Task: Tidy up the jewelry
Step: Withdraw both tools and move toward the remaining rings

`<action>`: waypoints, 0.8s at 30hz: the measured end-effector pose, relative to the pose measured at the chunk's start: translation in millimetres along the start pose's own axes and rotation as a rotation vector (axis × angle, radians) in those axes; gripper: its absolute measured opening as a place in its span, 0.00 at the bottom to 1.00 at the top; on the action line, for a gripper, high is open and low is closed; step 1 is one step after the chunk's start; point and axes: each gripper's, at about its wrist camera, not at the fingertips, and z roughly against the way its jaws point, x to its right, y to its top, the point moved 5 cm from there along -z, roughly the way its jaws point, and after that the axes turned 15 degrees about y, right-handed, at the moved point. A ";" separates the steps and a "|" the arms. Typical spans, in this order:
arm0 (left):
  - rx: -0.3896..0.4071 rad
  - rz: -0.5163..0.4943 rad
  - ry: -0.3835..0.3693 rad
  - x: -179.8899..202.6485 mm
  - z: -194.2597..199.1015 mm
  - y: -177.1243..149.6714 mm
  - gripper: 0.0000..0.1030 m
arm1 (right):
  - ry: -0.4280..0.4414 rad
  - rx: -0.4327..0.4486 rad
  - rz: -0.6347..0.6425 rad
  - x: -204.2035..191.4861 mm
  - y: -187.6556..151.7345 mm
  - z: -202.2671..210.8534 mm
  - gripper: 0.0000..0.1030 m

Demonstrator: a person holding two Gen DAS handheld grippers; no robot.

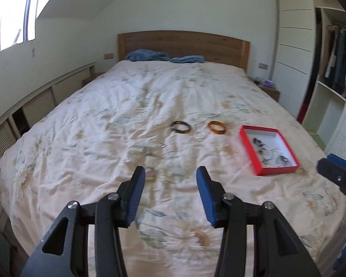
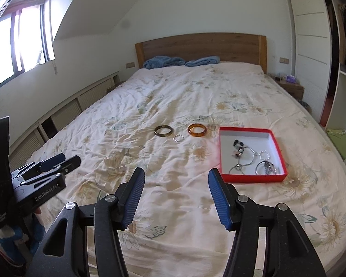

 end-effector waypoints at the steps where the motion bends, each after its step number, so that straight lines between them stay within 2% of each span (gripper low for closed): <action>1: -0.009 0.009 0.003 -4.4 -5.5 -1.3 0.43 | 0.005 -0.005 -0.003 2.0 -0.4 -3.7 0.55; 5: -0.048 0.022 0.019 -12.1 -28.9 -4.7 0.43 | 0.028 -0.033 -0.019 12.4 -3.2 -23.4 0.55; 13: -0.125 0.024 -0.015 -2.3 -90.1 -3.4 0.43 | 0.052 -0.097 -0.042 35.7 -5.1 -71.7 0.55; 24: -0.191 -0.001 -0.105 32.5 -203.1 19.7 0.42 | 0.098 -0.202 -0.069 70.1 6.7 -176.1 0.55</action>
